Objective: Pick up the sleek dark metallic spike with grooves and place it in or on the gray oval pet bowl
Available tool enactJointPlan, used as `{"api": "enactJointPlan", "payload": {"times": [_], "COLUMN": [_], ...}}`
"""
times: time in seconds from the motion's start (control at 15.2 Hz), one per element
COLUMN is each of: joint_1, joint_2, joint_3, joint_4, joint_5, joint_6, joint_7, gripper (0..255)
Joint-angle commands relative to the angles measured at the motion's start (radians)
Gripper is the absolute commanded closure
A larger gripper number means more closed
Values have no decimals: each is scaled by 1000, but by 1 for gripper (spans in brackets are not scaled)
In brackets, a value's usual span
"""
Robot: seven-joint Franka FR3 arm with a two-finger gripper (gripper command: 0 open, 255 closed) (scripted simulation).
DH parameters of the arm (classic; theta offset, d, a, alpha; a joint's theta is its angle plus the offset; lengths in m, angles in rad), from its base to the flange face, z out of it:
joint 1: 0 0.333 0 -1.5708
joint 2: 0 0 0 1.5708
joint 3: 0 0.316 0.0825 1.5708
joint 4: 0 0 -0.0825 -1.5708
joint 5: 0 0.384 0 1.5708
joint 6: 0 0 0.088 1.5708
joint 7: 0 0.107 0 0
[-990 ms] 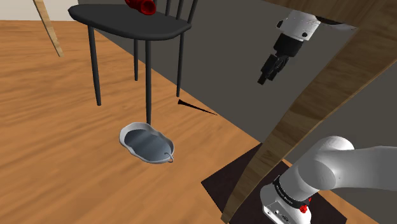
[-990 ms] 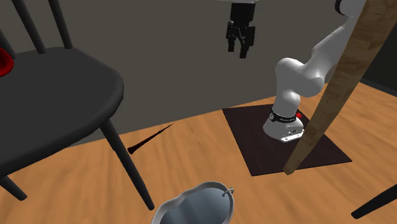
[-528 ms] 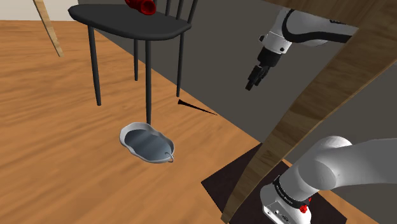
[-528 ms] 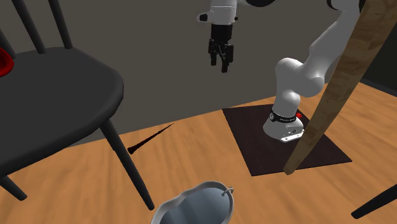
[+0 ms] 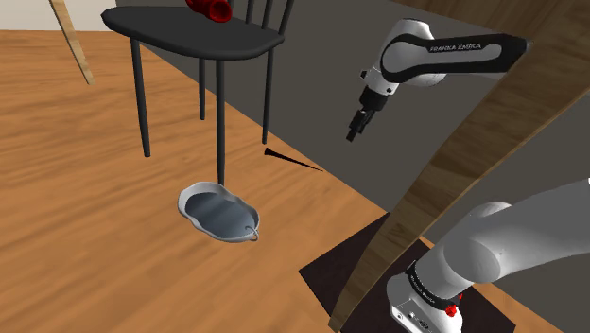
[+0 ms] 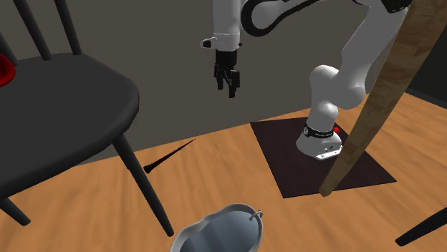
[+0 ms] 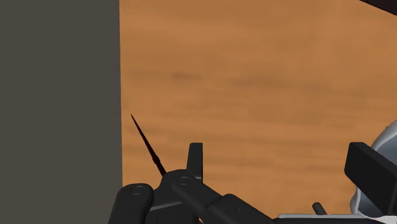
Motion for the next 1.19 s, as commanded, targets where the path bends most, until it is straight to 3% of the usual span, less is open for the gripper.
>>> {"api": "enactJointPlan", "payload": {"times": [0.0,0.59,1.12], "joint_1": [6,18,-9], "joint_2": [69,419,739], "joint_3": [-14,-53,-30], "joint_4": [3,152,379], "joint_5": [8,85,165], "joint_6": [63,241,313], "joint_7": [-43,-250,-411], "gripper": [0,0,0]}}
